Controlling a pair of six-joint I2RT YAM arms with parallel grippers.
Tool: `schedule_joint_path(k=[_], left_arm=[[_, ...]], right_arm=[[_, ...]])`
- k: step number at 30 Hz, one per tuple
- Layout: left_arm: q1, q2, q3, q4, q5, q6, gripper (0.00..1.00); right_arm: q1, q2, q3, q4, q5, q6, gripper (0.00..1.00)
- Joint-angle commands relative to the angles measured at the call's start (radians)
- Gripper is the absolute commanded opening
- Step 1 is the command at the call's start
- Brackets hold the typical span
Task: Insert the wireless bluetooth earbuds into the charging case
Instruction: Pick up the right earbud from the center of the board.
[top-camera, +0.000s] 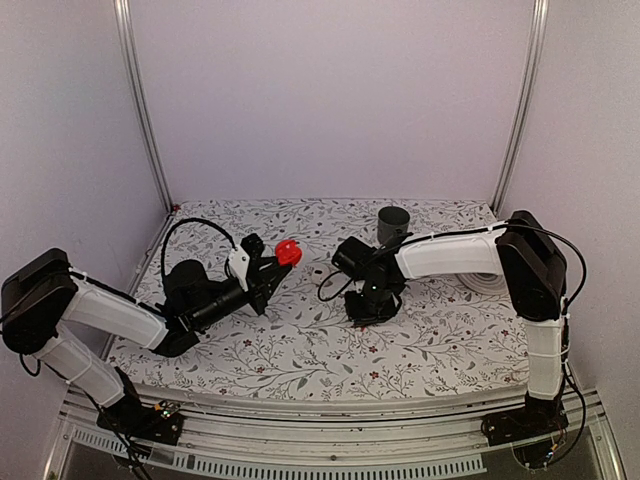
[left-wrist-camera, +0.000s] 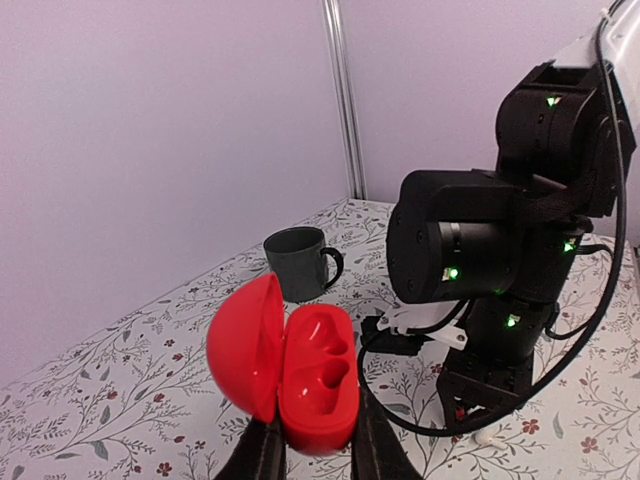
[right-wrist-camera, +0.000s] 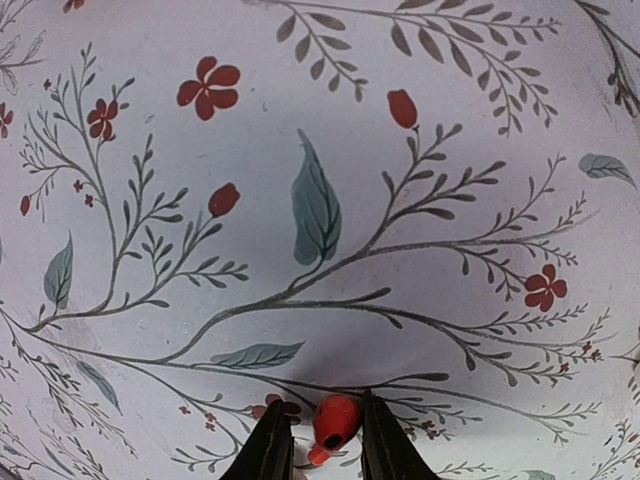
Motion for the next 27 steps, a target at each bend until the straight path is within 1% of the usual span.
schedule_joint_path(k=[1,6,8,9,10,14,15,17,21,22,26,27], left_arm=[[0.014,0.012,0.013,0.010,0.012,-0.006,0.00],[0.014,0.014,0.017,-0.004,0.009,-0.006,0.00],[0.015,0.015,0.019,-0.008,0.009,-0.004,0.00],[0.015,0.015,0.021,-0.010,0.010,-0.003,0.00],[0.014,0.016,0.024,-0.011,0.011,-0.005,0.00],[0.015,0.025,0.032,-0.015,0.020,-0.003,0.00],[0.014,0.026,0.034,-0.015,0.021,-0.003,0.00],[0.015,0.027,0.036,-0.016,0.024,-0.003,0.00],[0.015,0.028,0.040,-0.018,0.026,-0.002,0.00],[0.014,0.028,0.040,-0.019,0.028,-0.002,0.00],[0.015,0.031,0.041,-0.019,0.030,-0.002,0.00],[0.015,0.033,0.041,-0.019,0.034,-0.002,0.00]], right_arm=[[-0.013,0.026,-0.043,0.008,-0.023,-0.025,0.27],[-0.013,0.032,-0.043,0.015,-0.026,-0.037,0.21],[-0.013,0.033,-0.045,0.015,-0.024,-0.037,0.20],[-0.013,0.035,-0.045,0.014,-0.021,-0.038,0.17],[-0.013,0.036,-0.045,0.013,-0.020,-0.040,0.16],[-0.013,0.046,-0.039,0.017,-0.023,-0.050,0.18],[-0.012,0.048,-0.037,0.017,-0.024,-0.053,0.21],[-0.013,0.052,-0.034,0.016,-0.024,-0.055,0.24],[-0.015,0.054,-0.032,0.012,-0.015,-0.060,0.27],[-0.014,0.056,-0.032,0.011,-0.012,-0.060,0.27],[-0.016,0.060,-0.032,0.009,-0.001,-0.060,0.15],[-0.015,0.060,-0.032,0.010,0.001,-0.060,0.14]])
